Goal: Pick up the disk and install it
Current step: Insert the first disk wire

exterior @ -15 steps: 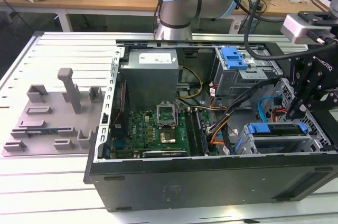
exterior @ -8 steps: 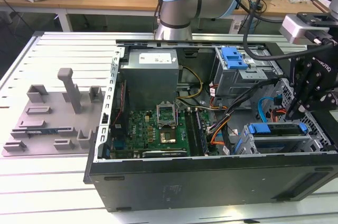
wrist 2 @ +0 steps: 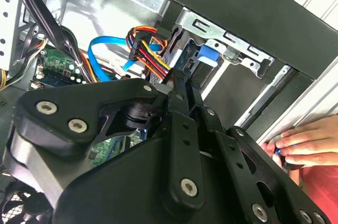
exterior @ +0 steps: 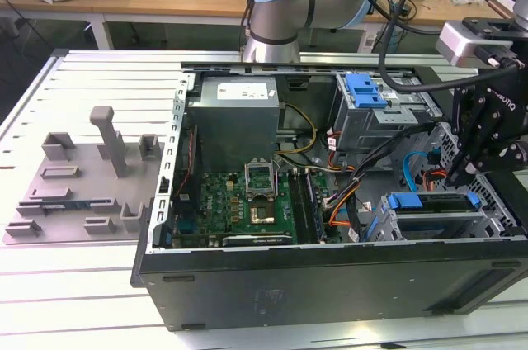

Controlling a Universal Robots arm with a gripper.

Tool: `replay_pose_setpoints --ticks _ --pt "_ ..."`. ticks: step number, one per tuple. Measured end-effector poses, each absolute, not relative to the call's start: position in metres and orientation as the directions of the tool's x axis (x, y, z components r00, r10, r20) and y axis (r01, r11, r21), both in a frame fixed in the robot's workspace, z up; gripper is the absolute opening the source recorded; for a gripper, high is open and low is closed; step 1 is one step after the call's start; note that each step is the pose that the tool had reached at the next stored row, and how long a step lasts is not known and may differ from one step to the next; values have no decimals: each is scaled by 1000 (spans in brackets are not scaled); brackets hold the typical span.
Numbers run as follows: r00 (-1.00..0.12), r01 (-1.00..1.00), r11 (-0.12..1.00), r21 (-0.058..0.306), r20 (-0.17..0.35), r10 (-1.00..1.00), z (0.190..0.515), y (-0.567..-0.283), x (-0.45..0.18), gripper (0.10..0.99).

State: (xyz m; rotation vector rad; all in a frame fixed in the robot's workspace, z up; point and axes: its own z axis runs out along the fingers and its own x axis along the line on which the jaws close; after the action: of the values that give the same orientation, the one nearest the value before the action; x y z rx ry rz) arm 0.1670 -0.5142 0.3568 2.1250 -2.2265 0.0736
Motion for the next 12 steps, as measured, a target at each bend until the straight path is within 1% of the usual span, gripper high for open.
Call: replay_pose_setpoints --ticks 12 --pt "-46 -999 47 9 78 -996 355 -518 167 169"
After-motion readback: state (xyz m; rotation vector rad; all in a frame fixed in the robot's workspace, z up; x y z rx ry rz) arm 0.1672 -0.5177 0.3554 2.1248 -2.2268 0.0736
